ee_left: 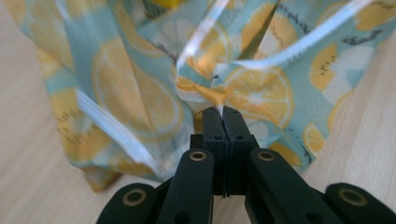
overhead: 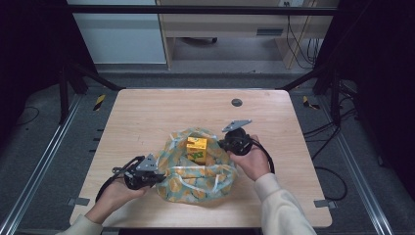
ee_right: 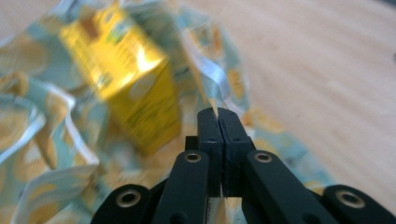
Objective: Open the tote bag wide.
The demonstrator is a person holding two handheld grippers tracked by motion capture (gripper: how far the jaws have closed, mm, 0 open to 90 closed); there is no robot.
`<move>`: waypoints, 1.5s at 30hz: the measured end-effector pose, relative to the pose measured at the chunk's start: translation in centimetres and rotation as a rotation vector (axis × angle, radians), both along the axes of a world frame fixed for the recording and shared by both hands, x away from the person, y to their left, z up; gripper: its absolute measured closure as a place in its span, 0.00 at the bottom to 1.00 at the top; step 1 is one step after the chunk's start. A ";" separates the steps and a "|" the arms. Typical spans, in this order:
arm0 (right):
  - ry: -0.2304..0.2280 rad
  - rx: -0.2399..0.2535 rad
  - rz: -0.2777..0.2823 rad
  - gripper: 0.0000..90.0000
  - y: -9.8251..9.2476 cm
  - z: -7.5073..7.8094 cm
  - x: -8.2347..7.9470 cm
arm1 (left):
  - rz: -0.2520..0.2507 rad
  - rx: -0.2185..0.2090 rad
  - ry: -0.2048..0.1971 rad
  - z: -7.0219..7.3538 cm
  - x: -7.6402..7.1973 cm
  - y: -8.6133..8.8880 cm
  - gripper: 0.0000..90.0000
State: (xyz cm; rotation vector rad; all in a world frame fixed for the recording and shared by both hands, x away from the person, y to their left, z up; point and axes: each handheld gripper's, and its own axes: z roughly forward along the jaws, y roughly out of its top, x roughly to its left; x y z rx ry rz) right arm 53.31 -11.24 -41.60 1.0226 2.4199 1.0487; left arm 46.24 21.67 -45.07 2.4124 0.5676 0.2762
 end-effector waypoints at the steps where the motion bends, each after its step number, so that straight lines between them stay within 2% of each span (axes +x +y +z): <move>1: -0.018 0.016 -0.027 1.00 -0.4 0.8 1.0 | 0.009 -0.017 -0.010 0.4 0.2 -0.1 1.00; 2: -0.018 0.016 -0.027 1.00 -0.4 0.8 1.0 | 0.018 -0.029 -0.022 0.8 0.5 -0.2 1.00; 4: -0.022 0.028 -0.050 1.00 -0.6 1.4 2.1 | 0.029 -0.048 -0.032 1.3 1.0 -0.5 1.00; 5: -0.013 0.019 -0.060 1.00 -0.7 1.2 3.1 | 0.030 -0.024 -0.040 1.2 1.4 -0.8 1.00; 6: -0.013 0.019 -0.060 1.00 -0.7 1.2 3.1 | 0.030 -0.024 -0.040 1.2 1.4 -0.8 1.00; 7: 0.014 0.009 -0.069 1.00 -0.7 0.4 4.1 | 0.031 -0.012 -0.023 0.6 1.8 -1.0 1.00; 10: 0.068 -0.011 -0.089 1.00 -0.5 -1.1 5.2 | 0.029 0.027 -0.008 -0.3 1.9 -1.0 1.00; 11: 0.068 -0.011 -0.089 1.00 -0.5 -1.1 5.2 | 0.029 0.027 -0.008 -0.3 1.9 -1.0 1.00; 14: 0.113 -0.009 -0.119 1.00 -0.7 -3.0 6.4 | 0.038 0.038 0.006 -0.9 1.9 -0.9 1.00; 18: 0.141 -0.005 -0.144 0.99 -1.1 -4.0 6.9 | 0.022 0.054 0.024 -1.4 1.7 -0.9 1.00; 21: 0.135 0.006 -0.145 0.98 -1.2 -4.1 6.9 | 0.011 0.067 0.024 -1.4 1.3 -0.9 1.00; 26: 0.125 0.019 -0.141 0.96 -1.7 -3.8 6.4 | -0.001 0.079 0.046 -1.7 1.0 -0.9 1.00; 29: 0.118 0.026 -0.142 0.95 -1.8 -3.7 6.3 | 0.001 0.071 0.036 -1.6 1.0 -0.9 0.99; 31: 0.099 0.036 -0.141 0.88 -1.9 -3.3 6.2 | 0.004 0.066 0.018 -1.3 0.9 -0.7 0.98; 32: 0.070 0.042 -0.146 0.78 -2.0 -2.7 6.0 | 0.005 0.061 0.011 -1.1 0.9 -0.7 0.96; 33: 0.070 0.042 -0.146 0.78 -2.0 -2.7 6.0 | 0.011 0.054 0.003 -1.0 0.9 -0.6 0.96; 34: 0.057 0.046 -0.153 0.73 -2.1 -2.4 5.8 | 0.016 0.044 -0.002 -0.9 0.9 -0.6 0.95; 35: 0.046 0.050 -0.168 0.63 -2.2 -1.9 5.5 | 0.020 0.039 -0.005 -0.8 0.9 -0.5 0.93; 36: 0.046 0.050 -0.168 0.63 -2.2 -1.9 5.5 | 0.030 0.029 -0.012 -0.7 0.9 -0.5 0.93; 37: 0.032 0.047 -0.169 0.59 -2.4 -1.6 5.4 | 0.034 0.021 -0.013 -0.6 0.9 -0.5 0.92; 39: 0.017 0.057 -0.169 0.46 -2.6 -0.8 4.7 | 0.044 0.016 -0.023 -0.4 0.8 -0.4 0.85; 41: 0.010 0.063 -0.164 0.42 -2.7 -0.5 4.4 | 0.058 0.006 -0.033 -0.1 0.8 -0.4 0.83; 43: 0.003 0.063 -0.152 0.33 -3.2 0.7 3.5 | 0.066 0.000 -0.039 0.4 0.7 -0.3 0.73; 45: -0.016 0.058 -0.153 0.30 -3.6 1.5 3.1 | 0.070 0.002 -0.044 0.6 0.7 -0.3 0.67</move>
